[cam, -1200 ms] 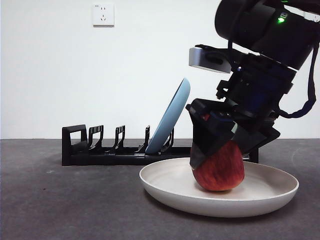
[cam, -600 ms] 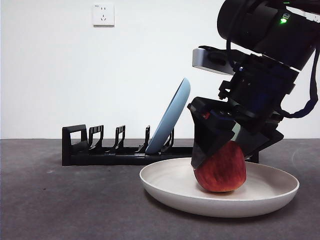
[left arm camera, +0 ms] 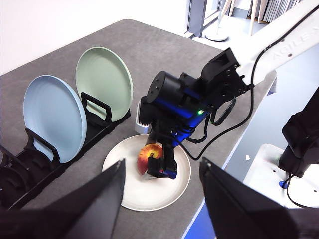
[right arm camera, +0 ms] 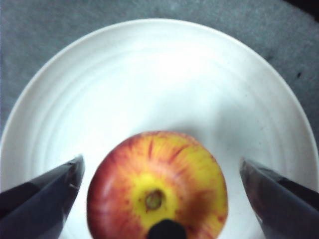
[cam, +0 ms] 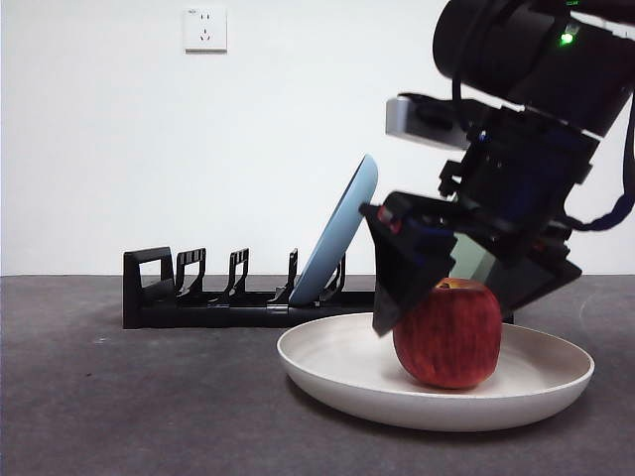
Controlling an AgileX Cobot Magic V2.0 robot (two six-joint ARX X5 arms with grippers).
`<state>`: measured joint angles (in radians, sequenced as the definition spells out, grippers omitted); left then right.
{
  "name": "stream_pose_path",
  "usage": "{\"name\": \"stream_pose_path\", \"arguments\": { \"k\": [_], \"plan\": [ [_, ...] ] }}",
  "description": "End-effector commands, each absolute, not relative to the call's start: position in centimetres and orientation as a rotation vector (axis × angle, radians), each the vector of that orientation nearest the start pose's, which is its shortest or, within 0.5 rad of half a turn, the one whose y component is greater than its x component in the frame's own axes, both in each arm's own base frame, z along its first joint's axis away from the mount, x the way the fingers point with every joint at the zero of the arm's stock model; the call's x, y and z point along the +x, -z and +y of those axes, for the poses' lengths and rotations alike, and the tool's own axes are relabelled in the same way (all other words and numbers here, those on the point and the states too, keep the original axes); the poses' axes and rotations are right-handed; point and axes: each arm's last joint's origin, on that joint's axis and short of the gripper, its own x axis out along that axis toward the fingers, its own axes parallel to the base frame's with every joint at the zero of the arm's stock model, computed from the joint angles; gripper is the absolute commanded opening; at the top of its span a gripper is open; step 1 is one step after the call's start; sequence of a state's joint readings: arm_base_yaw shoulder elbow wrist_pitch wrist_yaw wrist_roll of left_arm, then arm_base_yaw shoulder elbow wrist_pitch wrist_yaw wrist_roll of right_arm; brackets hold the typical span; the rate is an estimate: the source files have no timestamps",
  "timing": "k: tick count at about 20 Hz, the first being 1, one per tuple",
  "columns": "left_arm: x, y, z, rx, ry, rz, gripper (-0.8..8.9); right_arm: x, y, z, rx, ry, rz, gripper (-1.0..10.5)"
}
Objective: Take the yellow plate from the plate rack,put the plate on the table,take the apple from the table,put the apple in the plate
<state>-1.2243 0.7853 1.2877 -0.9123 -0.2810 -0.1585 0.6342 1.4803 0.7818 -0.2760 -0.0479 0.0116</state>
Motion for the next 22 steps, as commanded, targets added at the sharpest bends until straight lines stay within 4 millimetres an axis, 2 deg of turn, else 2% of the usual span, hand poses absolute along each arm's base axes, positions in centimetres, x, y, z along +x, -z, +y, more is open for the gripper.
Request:
{"name": "stream_pose_path", "arguments": {
  "k": [1,7,12,19,22],
  "plan": [
    [4.4,-42.2,-9.8,0.139,0.896,0.388,2.47,21.9,-18.6,16.2,-0.258,-0.618,0.906,6.3],
    [4.5,-42.1,-9.9,0.145,0.896,0.394,2.47,20.2,-22.7,15.0,-0.231,-0.629,0.818,6.3],
    [4.4,-42.0,-9.9,0.152,0.899,0.402,2.47,16.8,-26.4,12.7,-0.228,-0.654,0.84,6.3],
    [4.2,-41.5,-9.7,0.189,0.937,0.46,2.47,11.1,-28.6,9.2,-0.167,-0.753,0.967,6.2],
    [4.2,-41.1,-9.6,0.22,0.929,0.494,2.47,9.0,-29.0,7.9,-0.134,-0.806,1.017,5.3]
  ]
}}
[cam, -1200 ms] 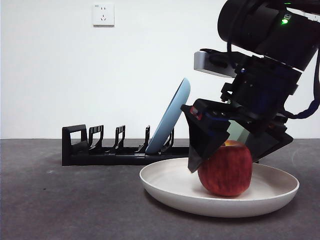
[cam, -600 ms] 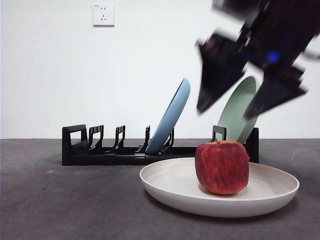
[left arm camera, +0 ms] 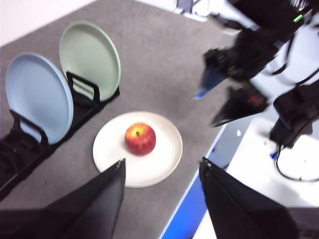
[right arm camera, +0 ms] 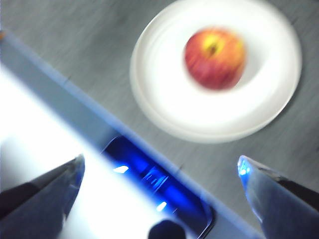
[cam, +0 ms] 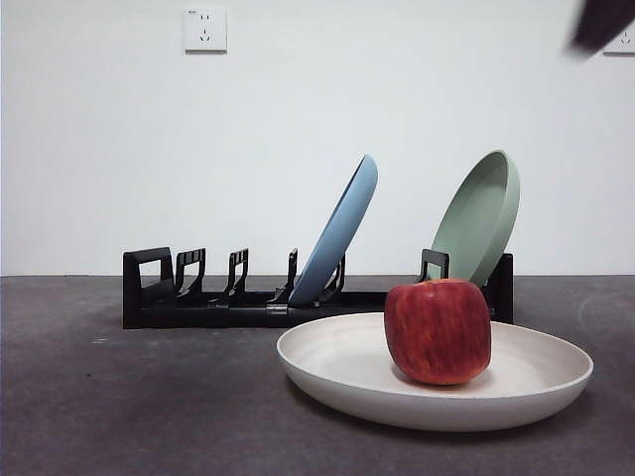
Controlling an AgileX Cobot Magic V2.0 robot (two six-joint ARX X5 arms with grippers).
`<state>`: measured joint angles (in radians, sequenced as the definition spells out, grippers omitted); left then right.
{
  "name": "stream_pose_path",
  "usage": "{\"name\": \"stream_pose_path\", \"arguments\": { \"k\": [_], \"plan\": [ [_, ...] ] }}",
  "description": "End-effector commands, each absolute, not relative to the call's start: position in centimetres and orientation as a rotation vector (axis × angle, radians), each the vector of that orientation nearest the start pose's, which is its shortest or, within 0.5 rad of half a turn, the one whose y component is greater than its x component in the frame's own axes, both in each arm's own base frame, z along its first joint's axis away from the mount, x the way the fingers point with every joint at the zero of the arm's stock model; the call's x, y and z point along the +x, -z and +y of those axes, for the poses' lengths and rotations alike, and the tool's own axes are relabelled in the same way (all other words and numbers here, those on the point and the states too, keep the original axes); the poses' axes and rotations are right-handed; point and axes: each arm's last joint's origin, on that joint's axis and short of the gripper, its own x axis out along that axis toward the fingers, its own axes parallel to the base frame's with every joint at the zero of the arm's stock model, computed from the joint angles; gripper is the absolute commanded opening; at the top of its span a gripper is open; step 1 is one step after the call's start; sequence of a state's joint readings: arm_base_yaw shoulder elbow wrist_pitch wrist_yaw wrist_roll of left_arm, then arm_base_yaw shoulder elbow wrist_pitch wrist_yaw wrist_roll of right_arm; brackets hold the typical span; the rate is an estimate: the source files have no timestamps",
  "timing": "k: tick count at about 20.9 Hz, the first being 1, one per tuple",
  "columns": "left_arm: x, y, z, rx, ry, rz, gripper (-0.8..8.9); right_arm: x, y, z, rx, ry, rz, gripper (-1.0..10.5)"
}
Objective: Take the yellow plate from the plate rack,put the plate on the table,take the apple from the table,put the apple in the plate
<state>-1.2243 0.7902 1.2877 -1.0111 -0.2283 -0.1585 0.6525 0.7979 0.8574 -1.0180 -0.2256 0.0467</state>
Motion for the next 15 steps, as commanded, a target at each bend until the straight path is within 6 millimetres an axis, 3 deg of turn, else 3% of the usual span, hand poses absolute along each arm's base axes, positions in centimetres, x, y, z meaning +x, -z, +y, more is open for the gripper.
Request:
{"name": "stream_pose_path", "arguments": {
  "k": [1,6,8,11,12,15],
  "plan": [
    [4.2,-41.0,-9.6,0.23,0.927,0.505,2.47,8.6,-29.0,7.6,-0.127,-0.817,1.025,5.1],
    [4.1,-40.4,-9.3,0.28,0.914,0.56,2.46,7.0,-29.4,6.6,-0.075,-0.869,1.027,4.5],
    [4.1,-40.2,-9.4,0.3,0.909,0.581,1.83,6.7,-29.5,6.5,-0.069,-0.877,1.012,3.3],
    [4.1,-39.9,-9.3,0.324,0.902,0.607,-0.21,6.6,-29.6,6.3,-0.066,-0.876,1.002,0.7],
    [4.1,-39.9,-9.3,0.329,0.9,0.612,-0.08,6.6,-29.6,6.3,-0.066,-0.876,1.002,-0.3],
    [4.1,-39.8,-9.4,0.336,0.898,0.621,-0.09,6.6,-29.6,6.3,-0.066,-0.876,1.001,-0.1]
  ]
}}
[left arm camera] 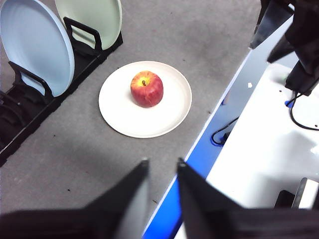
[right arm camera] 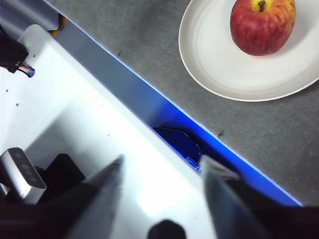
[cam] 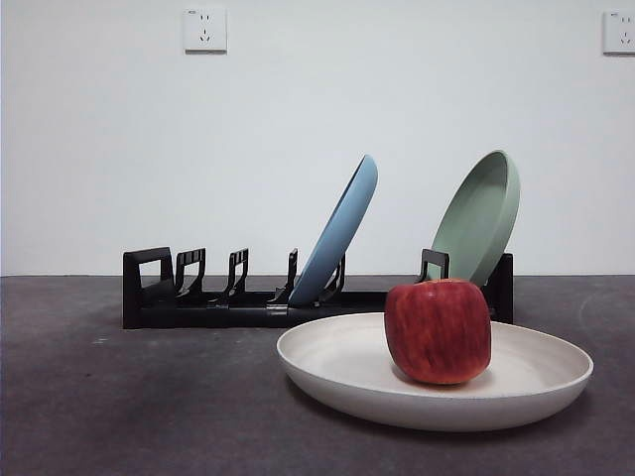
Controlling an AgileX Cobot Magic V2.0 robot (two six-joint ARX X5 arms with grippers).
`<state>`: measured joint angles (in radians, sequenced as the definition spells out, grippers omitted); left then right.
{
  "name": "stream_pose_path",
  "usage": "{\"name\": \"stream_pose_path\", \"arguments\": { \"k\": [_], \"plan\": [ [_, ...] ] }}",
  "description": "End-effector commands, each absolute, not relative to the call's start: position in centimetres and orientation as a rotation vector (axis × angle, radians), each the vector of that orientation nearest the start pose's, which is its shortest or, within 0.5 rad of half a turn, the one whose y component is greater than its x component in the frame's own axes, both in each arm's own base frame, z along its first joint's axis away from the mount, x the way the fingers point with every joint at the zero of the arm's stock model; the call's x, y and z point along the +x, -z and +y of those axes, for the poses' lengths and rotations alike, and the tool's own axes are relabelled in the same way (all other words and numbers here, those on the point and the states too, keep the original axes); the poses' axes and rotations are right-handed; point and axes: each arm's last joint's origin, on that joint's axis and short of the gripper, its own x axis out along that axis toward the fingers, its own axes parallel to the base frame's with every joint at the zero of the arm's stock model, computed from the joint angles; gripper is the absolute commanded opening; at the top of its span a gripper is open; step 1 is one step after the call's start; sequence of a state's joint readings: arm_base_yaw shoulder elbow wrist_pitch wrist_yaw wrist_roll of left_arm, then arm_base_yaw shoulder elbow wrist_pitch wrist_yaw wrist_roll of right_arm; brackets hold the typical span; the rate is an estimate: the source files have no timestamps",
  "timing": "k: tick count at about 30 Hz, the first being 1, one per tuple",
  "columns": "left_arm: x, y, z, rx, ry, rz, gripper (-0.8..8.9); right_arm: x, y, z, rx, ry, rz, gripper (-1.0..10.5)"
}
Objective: Take the yellow plate from the plate rack,put the plate on the table,take the apple from the table,put the apple in the plate
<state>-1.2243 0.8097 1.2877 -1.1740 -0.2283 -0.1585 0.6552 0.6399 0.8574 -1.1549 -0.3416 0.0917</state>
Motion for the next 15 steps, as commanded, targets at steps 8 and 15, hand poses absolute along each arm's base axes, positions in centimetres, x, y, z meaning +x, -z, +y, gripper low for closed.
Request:
{"name": "stream_pose_path", "arguments": {
  "k": [8,15],
  "plan": [
    [4.14,-39.77,-9.44,0.34,0.892,0.62,-0.08,6.61,-29.6,6.32,-0.069,-0.87,1.0,0.0],
    [4.14,-39.75,-9.42,0.341,0.892,0.621,-0.03,6.61,-29.61,6.32,-0.07,-0.87,1.0,0.0]
  ]
}}
